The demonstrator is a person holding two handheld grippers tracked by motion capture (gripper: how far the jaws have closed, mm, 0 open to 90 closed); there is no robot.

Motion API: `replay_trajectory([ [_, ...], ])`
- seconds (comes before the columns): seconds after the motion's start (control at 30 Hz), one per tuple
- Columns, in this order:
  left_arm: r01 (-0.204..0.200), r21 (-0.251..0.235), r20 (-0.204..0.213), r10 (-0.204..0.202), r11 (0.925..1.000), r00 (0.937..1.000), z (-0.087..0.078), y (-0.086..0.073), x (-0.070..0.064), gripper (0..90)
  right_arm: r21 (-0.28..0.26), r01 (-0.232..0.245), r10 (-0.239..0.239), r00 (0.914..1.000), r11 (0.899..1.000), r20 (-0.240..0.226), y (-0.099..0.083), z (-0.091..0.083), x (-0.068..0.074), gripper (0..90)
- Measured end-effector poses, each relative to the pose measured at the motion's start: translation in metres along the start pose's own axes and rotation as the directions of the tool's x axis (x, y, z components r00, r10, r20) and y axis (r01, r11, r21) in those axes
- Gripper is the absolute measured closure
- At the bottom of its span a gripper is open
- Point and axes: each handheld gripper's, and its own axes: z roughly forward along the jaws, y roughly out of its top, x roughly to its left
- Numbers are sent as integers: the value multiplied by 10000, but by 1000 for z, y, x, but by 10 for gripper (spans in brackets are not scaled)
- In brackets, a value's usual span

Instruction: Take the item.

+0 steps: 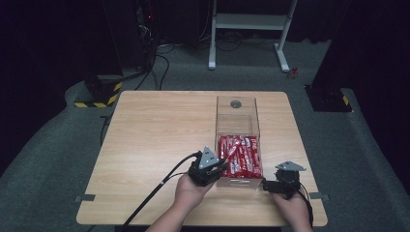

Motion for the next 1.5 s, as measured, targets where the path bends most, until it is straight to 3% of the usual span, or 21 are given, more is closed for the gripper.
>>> replay_trajectory([
  [0.4,136,-260,245,-130,9996,9996,-1,-3,-2,881,9,9,-9,10000,10000,-15,0,0,0,91],
  [0.83,277,-698,246,-260,9972,9994,-12,2,1,885,13,25,-25,10000,10000,-8,0,0,0,91],
  [1.23,384,-925,650,-325,9950,9974,-20,5,4,885,10,17,-17,10000,10000,1,0,0,0,93],
  [1.5,366,-1054,646,-299,9937,9975,-25,5,5,886,11,16,-16,10000,10000,-1,0,0,0,93],
])
